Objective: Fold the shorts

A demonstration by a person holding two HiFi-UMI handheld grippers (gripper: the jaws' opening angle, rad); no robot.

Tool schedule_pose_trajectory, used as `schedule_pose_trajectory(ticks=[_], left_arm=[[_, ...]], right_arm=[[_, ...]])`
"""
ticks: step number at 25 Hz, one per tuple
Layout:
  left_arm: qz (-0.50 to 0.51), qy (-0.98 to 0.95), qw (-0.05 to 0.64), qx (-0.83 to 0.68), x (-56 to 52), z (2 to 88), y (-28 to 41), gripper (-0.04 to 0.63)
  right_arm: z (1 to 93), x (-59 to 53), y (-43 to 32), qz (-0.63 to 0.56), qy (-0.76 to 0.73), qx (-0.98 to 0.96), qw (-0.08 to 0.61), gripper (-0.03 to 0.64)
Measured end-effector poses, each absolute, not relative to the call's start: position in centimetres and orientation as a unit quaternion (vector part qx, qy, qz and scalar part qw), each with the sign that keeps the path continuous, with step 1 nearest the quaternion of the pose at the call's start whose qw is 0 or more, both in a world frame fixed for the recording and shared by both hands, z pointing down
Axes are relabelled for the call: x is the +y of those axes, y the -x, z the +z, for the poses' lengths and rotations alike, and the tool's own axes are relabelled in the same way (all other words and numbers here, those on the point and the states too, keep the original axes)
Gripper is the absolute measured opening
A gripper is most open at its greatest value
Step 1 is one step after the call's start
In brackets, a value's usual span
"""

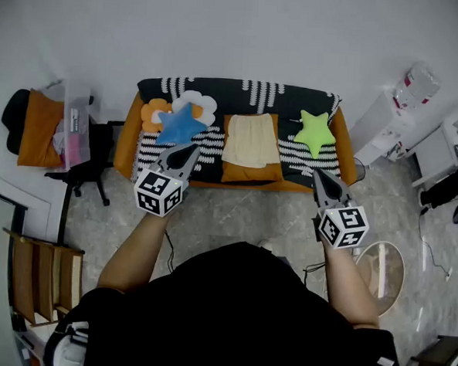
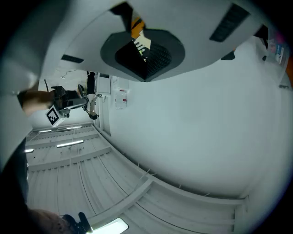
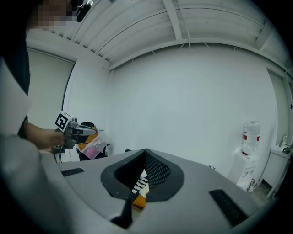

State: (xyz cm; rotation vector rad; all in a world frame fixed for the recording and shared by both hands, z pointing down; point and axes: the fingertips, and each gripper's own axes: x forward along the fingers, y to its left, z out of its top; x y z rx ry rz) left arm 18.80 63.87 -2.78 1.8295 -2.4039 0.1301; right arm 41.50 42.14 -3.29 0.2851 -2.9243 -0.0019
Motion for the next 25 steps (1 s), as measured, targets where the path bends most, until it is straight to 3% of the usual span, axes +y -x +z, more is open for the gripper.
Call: schedule_pose_trajectory(ticks=[17, 20, 25], left_arm=[[0.036, -0.601, 0.070, -0.795, 63.9, -2.9, -17.8, 0.021], [0.035, -0.602, 0.071, -0.794, 63.8, -2.7, -17.7, 0.039], [0.033, -0.611, 0.076, -0.788, 63.3, -2.5, -17.7, 0.129]], right_arm=[[-1.9, 42.9, -38.9, 0.021, -0.051, -0.993, 0.102, 0.014], [-2.2, 43.6, -38.6, -0.006, -0.036, -0.995, 0.097, 0.096], [-2.2, 44.1, -38.7, -0.035, -0.033, -0.994, 0.102, 0.166]])
